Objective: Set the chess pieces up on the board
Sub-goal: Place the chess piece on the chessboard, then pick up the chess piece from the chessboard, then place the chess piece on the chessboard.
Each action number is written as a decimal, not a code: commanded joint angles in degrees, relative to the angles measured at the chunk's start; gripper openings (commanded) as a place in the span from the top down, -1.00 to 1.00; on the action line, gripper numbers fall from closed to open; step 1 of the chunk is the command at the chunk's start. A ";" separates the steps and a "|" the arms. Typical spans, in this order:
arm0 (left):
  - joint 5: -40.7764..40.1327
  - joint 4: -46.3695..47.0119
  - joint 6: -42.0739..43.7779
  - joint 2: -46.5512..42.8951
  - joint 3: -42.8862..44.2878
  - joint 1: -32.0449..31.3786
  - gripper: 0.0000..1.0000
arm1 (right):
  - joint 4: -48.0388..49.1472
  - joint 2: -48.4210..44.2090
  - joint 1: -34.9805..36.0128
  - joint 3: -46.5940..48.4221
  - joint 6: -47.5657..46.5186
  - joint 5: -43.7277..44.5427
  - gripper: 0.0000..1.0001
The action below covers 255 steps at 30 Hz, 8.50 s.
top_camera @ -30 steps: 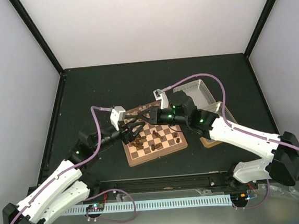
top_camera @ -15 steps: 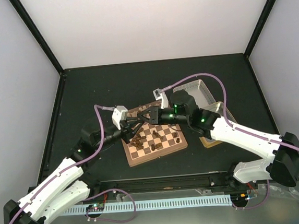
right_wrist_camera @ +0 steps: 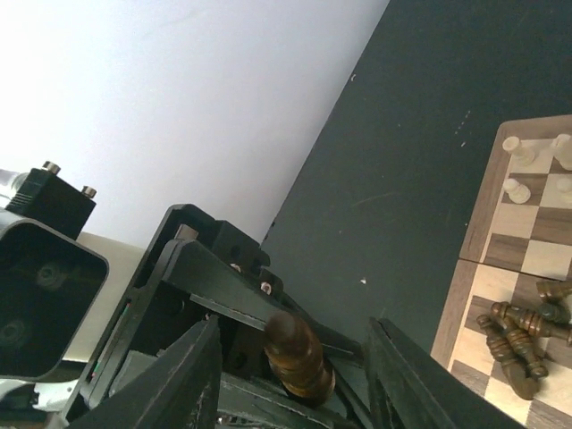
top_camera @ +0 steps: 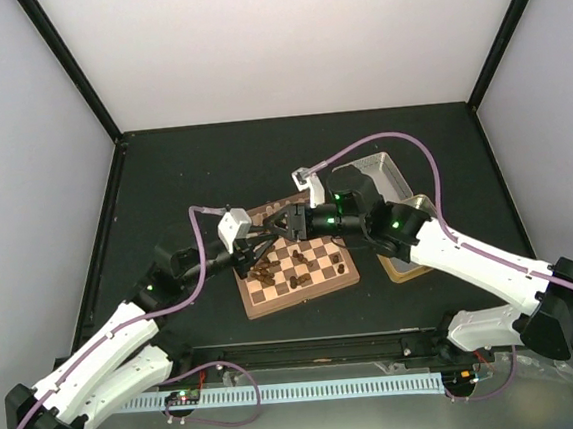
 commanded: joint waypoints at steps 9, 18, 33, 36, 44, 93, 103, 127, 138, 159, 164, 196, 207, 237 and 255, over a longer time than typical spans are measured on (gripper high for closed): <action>3.78 -6.30 11.56 -0.39 4.51 0.06 0.97 | -13.10 0.94 -0.79 8.10 -8.90 -0.82 0.18; 6.59 -9.30 15.25 -0.29 4.88 0.11 0.97 | -18.02 3.42 -0.85 11.47 -12.27 -3.52 0.23; 3.78 -9.46 14.38 0.81 5.45 0.06 0.81 | -18.41 3.99 -0.88 11.60 -14.10 -8.21 0.94; 1.34 -9.14 11.99 0.77 5.37 0.07 0.02 | -16.72 2.82 -0.82 10.15 -14.41 -5.53 0.97; -13.71 -12.10 5.39 -2.90 4.71 0.05 -0.76 | -15.98 -0.22 -0.80 4.81 -20.15 17.07 0.97; -30.81 -34.68 -11.85 -10.70 5.55 3.63 -0.98 | -7.23 12.06 11.94 -16.68 -18.17 40.92 0.93; -30.72 -34.64 -11.85 -10.44 5.55 3.71 -0.98 | -9.17 11.85 12.54 -16.60 -16.70 41.75 0.68; -18.95 -39.84 -3.06 16.61 21.06 -10.80 -0.33 | -16.35 -12.33 -0.25 -20.20 -1.17 37.72 0.23; -23.38 -57.91 0.52 46.98 42.88 -20.73 -0.04 | -18.90 -27.07 -4.78 -29.29 5.71 42.15 0.29; -27.39 -61.47 1.48 65.82 50.39 -20.81 0.26 | -19.14 -31.30 -4.89 -31.33 6.22 44.71 0.35; -27.13 -61.29 1.85 67.17 50.54 -20.57 0.31 | -18.62 -30.78 -4.86 -31.16 6.04 44.68 0.35; -25.90 -61.18 3.11 65.38 52.24 -19.22 0.68 | -18.60 -31.46 -4.90 -30.79 5.86 44.54 0.38; -25.13 -55.32 0.56 57.15 48.20 -15.95 0.70 | -14.55 -32.02 -4.84 -31.76 3.82 40.94 0.37; -12.61 -13.04 -37.76 16.16 20.54 -2.50 0.67 | 20.56 -5.26 -2.21 -17.87 -27.13 4.79 -0.24; -9.54 -13.59 -40.08 11.52 17.56 -1.71 0.66 | 15.99 -0.83 -2.23 -9.86 -32.74 7.76 0.66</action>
